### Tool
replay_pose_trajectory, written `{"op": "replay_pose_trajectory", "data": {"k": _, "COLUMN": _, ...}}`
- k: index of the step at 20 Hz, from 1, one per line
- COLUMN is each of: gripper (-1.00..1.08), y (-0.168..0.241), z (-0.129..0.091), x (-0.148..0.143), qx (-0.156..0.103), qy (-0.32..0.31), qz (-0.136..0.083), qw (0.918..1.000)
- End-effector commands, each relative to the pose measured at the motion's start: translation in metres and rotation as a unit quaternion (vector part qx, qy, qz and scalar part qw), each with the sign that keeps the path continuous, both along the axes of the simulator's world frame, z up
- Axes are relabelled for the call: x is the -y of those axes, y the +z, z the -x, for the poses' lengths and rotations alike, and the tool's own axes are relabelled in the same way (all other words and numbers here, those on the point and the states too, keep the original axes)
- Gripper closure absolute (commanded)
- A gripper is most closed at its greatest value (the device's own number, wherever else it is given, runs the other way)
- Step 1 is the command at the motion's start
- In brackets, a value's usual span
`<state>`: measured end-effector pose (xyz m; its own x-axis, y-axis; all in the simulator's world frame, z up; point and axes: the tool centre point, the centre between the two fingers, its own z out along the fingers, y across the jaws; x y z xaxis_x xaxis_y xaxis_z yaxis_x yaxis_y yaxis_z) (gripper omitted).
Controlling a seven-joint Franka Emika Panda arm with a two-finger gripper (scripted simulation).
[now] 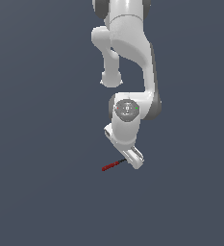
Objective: Pick up the object and move it to a goal position.
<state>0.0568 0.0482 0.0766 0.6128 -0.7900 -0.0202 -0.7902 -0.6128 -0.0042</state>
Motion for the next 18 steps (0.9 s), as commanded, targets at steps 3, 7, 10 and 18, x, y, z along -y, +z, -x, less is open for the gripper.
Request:
{"op": "replay_pose_trajectory", "data": {"k": 3, "gripper": -0.92, "y": -0.009, "z": -0.006, "x": 0.002, "qx": 0.001, "qy": -0.053, "qz": 0.004, "qw": 0.9986}}
{"op": "replay_pose_trajectory", "data": {"k": 7, "gripper": -0.92, "y": -0.014, "z": -0.009, "x": 0.004, "qx": 0.002, "qy": -0.086, "qz": 0.007, "qw": 0.9963}}
{"op": "replay_pose_trajectory", "data": {"k": 10, "gripper": -0.92, "y": -0.017, "z": -0.011, "x": 0.004, "qx": 0.003, "qy": -0.104, "qz": 0.008, "qw": 0.9946}}
{"op": "replay_pose_trajectory", "data": {"k": 18, "gripper": -0.92, "y": -0.020, "z": -0.013, "x": 0.005, "qx": 0.003, "qy": -0.118, "qz": 0.010, "qw": 0.9929}}
